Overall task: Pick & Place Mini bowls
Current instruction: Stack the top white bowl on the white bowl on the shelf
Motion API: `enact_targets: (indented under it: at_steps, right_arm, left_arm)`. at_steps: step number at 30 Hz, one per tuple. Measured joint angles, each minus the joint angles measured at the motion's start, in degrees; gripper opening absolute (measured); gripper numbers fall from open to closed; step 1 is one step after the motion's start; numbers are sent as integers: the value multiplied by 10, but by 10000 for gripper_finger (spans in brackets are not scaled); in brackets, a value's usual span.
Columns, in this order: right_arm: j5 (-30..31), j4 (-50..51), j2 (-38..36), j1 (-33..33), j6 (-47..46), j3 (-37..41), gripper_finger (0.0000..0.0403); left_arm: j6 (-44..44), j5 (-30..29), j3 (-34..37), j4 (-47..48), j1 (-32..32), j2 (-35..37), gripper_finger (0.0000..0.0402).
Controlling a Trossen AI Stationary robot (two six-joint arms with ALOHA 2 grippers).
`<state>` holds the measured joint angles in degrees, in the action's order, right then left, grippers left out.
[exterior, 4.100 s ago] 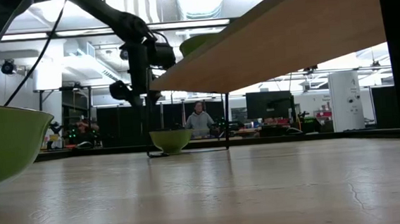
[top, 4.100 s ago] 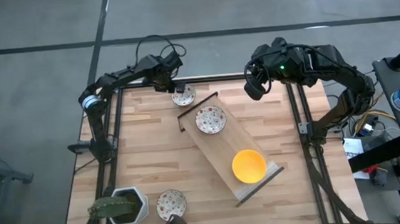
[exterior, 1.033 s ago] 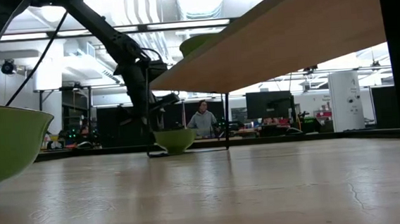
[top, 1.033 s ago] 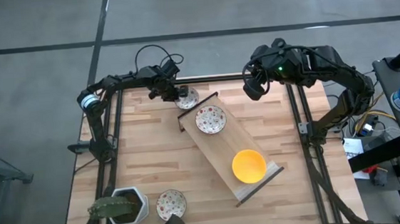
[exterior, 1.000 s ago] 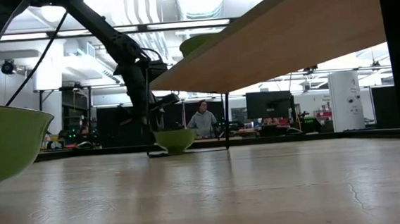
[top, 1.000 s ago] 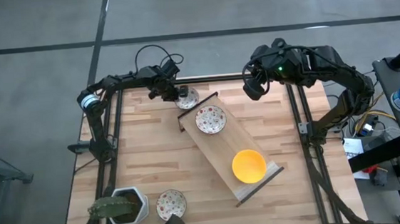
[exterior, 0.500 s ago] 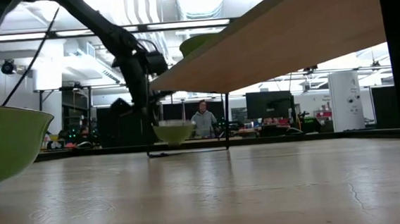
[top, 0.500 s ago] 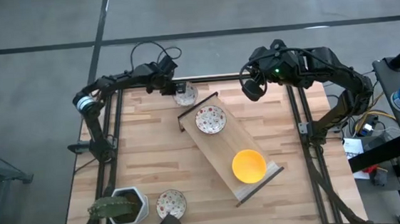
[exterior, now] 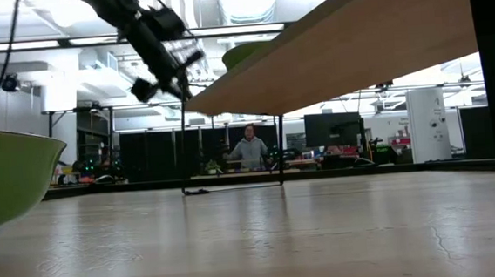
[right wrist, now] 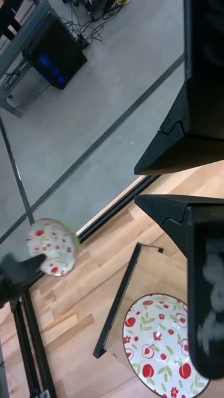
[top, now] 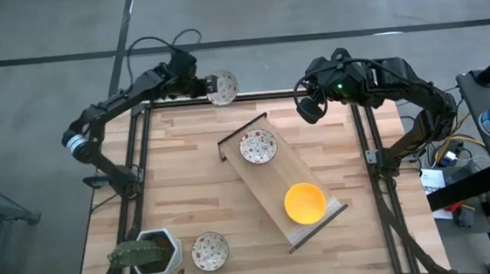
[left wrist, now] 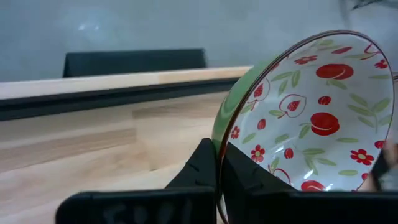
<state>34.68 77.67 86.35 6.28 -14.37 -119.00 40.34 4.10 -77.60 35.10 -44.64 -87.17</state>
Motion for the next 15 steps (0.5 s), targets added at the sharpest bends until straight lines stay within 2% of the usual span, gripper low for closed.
enact_targets:
  at_steps: [9, 15]
  right_arm:
    - [0, 0, 0, 0, -2, 0, 57]
    - [0, -1, 0, 0, -2, 0, 57]
  left_arm:
    - [70, 124, -1, -2, 32, 84, 1]
    - [105, 134, -15, -8, 99, 109, 1]
